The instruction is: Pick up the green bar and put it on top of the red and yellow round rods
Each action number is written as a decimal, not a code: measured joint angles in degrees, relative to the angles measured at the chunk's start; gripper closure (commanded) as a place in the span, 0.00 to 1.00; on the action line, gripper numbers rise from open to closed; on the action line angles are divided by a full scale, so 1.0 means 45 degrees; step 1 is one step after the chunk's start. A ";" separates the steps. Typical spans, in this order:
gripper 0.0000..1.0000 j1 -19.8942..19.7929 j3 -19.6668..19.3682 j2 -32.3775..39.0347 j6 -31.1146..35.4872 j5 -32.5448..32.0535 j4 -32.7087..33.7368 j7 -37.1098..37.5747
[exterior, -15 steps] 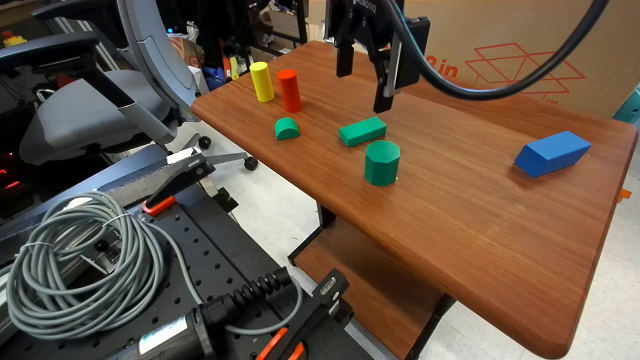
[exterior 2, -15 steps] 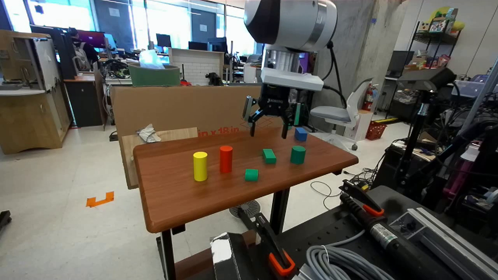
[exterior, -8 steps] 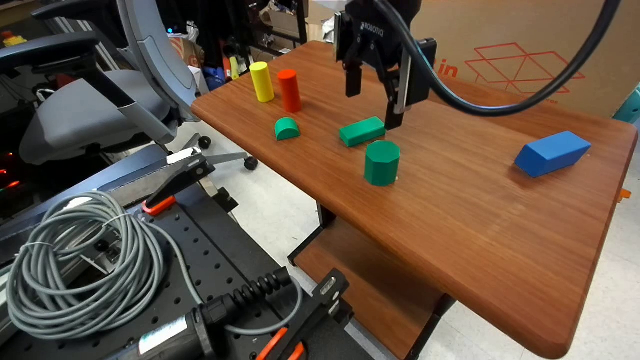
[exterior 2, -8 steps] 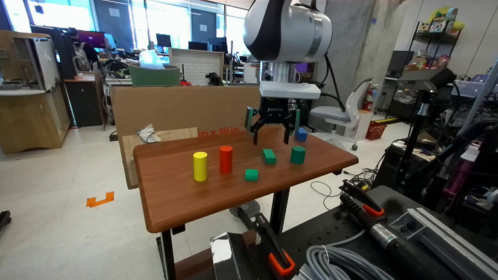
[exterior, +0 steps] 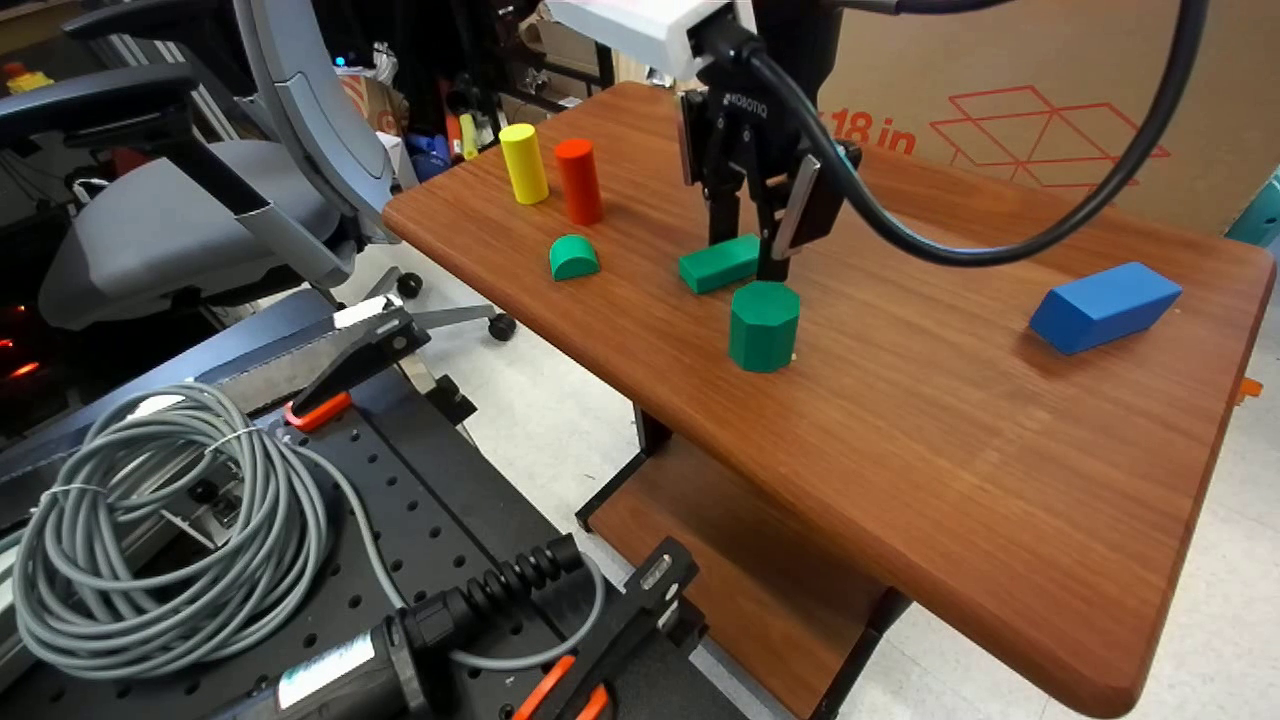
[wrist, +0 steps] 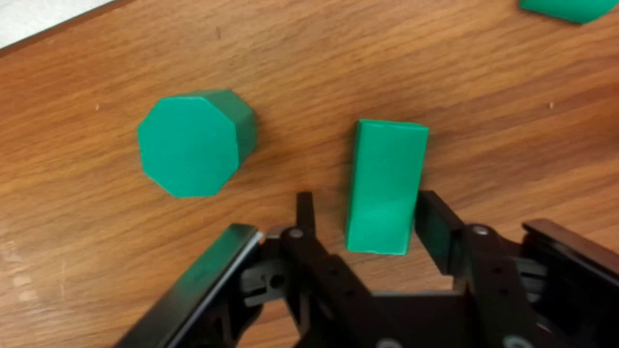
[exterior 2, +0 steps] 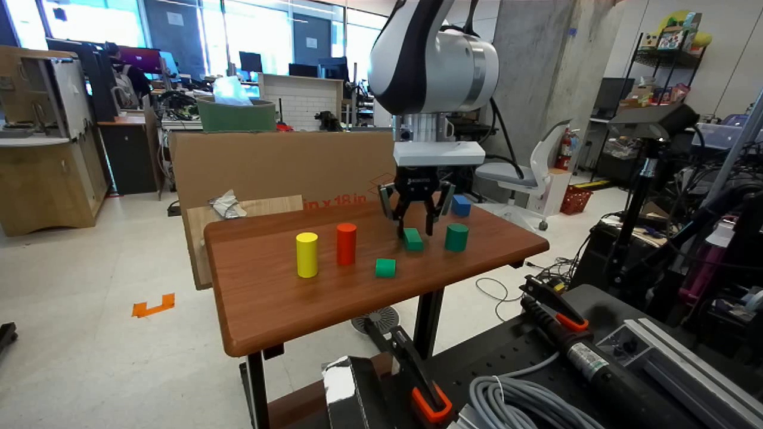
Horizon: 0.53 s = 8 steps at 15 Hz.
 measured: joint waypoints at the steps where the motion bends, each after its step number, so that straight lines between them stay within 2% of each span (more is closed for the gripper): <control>1: 0.80 0.0027 0.0000 0.0000 0.0000 -0.0001 0.0010 0.0000; 2: 0.88 0.0051 0.0000 0.0000 0.0000 -0.0001 0.0025 0.0000; 3: 0.92 0.0077 0.0000 -0.0002 0.0000 -0.0001 0.0043 0.0000; 8: 0.92 0.0229 0.0037 -0.0380 -0.0001 -0.0099 0.0023 -0.0269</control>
